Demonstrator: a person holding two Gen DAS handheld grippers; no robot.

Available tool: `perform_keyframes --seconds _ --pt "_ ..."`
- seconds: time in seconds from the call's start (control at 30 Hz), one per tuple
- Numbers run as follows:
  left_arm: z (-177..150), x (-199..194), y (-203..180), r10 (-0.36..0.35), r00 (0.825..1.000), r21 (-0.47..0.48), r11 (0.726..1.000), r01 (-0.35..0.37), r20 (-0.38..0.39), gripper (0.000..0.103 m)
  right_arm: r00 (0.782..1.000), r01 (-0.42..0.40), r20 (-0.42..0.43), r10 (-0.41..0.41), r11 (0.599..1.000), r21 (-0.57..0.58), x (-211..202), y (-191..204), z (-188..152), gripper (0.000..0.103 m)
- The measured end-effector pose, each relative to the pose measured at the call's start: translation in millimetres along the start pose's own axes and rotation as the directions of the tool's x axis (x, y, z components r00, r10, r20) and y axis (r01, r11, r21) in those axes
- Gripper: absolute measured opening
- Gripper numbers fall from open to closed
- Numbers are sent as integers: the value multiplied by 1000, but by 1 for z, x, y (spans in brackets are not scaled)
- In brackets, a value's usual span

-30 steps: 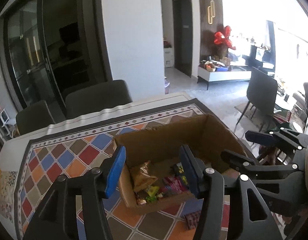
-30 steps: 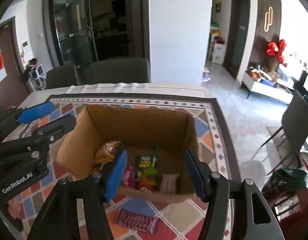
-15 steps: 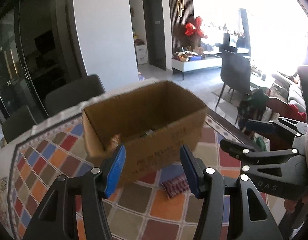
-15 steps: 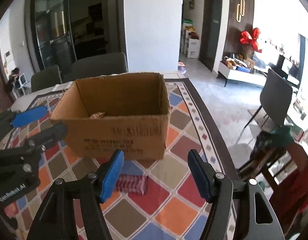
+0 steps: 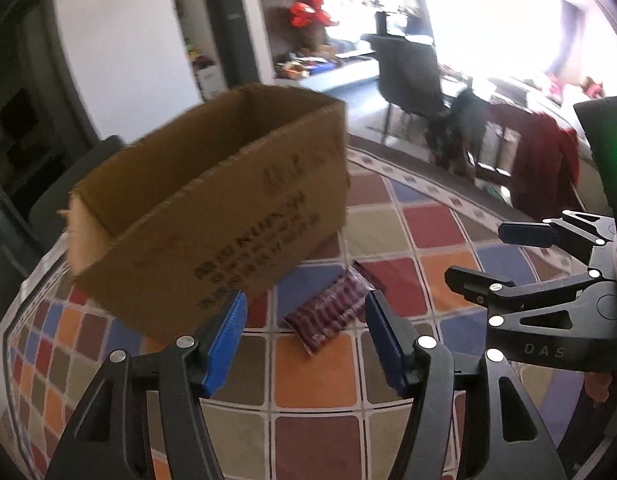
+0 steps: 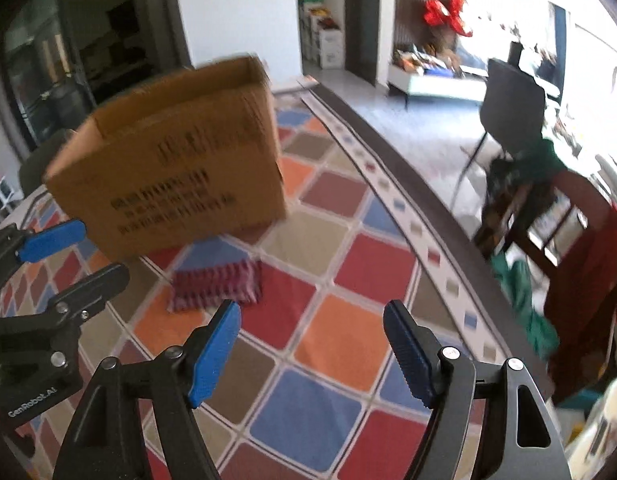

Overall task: Organize snacks
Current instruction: 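Move the left tool to the maroon striped bar on the table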

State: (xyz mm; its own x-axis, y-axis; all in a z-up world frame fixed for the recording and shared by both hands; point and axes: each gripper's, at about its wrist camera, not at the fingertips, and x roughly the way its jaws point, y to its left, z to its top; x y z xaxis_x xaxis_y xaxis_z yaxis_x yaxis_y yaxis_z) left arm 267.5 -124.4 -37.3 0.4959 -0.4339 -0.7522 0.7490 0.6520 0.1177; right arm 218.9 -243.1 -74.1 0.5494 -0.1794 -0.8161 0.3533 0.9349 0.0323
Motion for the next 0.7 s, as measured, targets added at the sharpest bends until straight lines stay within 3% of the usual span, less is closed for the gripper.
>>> perform_keyframes --seconds 0.23,0.4,0.7 --pt "-6 38 -1 -115 991 70 990 119 -65 62 998 49 -43 -43 988 149 17 -6 -23 75" --pt "-11 64 -4 -129 986 130 981 142 -106 62 992 119 -66 -109 978 172 27 -4 -31 75" --pt "-10 101 -16 -127 972 254 951 175 -196 62 985 163 -100 -144 960 228 41 -8 -39 75"
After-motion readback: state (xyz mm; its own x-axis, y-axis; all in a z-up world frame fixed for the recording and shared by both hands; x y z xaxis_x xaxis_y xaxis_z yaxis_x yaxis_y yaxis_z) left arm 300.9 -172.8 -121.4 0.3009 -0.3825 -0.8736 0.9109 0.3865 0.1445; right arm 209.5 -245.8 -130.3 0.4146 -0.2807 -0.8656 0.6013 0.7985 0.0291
